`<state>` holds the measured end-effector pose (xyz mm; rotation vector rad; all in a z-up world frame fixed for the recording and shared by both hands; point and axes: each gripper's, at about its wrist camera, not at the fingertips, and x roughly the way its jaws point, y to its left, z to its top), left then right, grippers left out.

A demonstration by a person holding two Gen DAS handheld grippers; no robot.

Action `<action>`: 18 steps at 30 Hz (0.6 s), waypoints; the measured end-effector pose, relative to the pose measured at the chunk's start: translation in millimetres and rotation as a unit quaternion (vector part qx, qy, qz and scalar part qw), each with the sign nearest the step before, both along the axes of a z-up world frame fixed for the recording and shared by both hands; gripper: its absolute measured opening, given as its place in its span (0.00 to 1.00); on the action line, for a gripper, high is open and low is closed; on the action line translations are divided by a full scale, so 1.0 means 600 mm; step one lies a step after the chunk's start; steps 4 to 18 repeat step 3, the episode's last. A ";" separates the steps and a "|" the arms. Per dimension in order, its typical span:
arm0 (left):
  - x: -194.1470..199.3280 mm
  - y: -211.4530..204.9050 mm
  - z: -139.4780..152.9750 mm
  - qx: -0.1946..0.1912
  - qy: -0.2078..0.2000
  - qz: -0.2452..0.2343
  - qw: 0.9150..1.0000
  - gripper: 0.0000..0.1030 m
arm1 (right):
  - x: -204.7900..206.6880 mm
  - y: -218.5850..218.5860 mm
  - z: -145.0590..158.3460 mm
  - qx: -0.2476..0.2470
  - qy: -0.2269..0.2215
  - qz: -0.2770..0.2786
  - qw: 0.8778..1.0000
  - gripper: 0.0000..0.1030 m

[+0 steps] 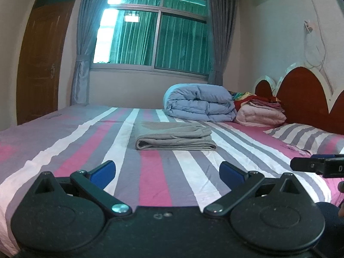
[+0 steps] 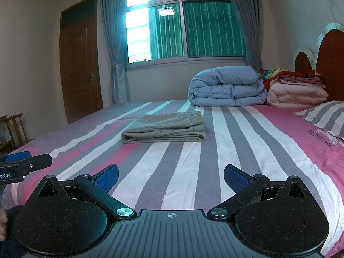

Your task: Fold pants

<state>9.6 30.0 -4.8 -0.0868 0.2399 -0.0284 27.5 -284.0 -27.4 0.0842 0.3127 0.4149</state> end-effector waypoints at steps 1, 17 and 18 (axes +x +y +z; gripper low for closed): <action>0.002 0.001 0.000 0.000 0.002 -0.003 1.000 0.94 | 0.000 0.000 0.000 0.000 0.000 0.000 1.000 1.00; 0.002 0.004 -0.002 -0.001 0.004 -0.006 1.000 0.94 | 0.000 0.000 0.000 0.000 0.000 0.000 1.000 1.00; 0.002 0.004 -0.002 -0.001 0.004 -0.006 1.000 0.94 | 0.000 0.000 0.000 0.000 0.000 0.000 1.000 1.00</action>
